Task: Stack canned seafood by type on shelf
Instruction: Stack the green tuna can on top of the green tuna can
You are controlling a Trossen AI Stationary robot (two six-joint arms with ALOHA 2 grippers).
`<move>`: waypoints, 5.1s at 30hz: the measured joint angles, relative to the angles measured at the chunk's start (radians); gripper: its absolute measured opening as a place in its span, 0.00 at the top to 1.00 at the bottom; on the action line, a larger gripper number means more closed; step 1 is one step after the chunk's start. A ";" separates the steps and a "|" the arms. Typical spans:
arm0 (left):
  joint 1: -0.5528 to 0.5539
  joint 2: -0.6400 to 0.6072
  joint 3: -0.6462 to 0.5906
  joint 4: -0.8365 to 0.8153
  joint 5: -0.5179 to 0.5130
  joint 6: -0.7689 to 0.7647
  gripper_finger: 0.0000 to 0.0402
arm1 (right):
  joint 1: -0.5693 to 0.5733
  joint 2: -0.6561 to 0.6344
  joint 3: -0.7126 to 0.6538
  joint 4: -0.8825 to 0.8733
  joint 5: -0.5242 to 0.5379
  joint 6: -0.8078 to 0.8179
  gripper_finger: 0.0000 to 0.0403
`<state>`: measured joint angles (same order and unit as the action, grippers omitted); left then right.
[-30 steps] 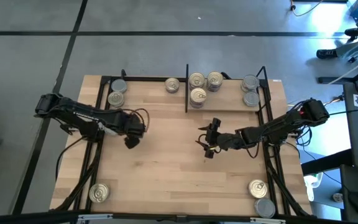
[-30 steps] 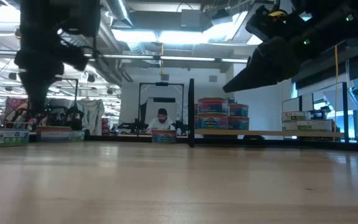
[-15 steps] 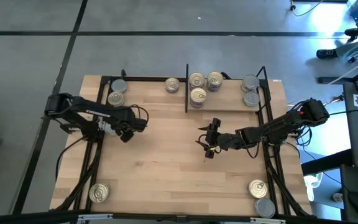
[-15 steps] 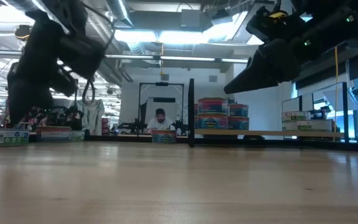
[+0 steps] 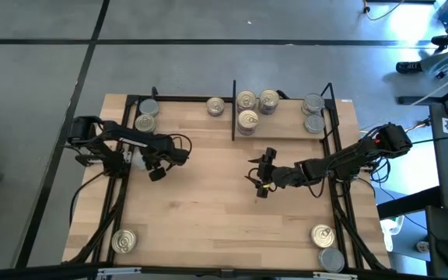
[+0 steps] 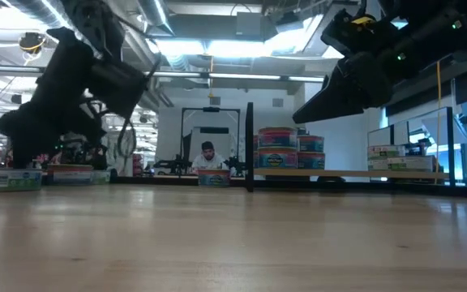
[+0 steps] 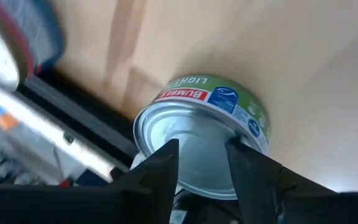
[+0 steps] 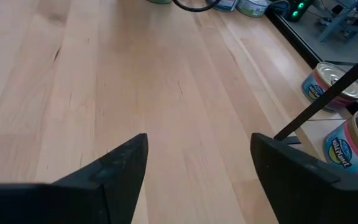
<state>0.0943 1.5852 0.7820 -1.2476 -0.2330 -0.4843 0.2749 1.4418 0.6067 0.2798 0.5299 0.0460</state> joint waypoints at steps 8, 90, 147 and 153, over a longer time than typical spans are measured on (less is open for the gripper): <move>-0.042 0.001 0.097 0.084 0.045 0.102 0.68 | 0.000 0.000 0.000 -0.001 0.000 0.000 0.29; -0.168 0.031 -0.026 1.192 0.232 0.346 0.54 | 0.000 0.128 0.001 0.198 0.003 -0.020 0.30; -0.151 -0.044 -0.316 1.534 0.195 0.380 0.40 | -0.074 0.479 0.444 -0.123 -0.252 -0.526 0.30; -0.150 -0.048 -0.400 1.694 0.194 0.361 0.40 | -0.100 0.479 0.444 -0.118 -0.302 -0.528 0.30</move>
<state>-0.0559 1.5368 0.3820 0.4460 -0.0391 -0.1231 0.1745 1.9205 1.0508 0.1617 0.2278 -0.4820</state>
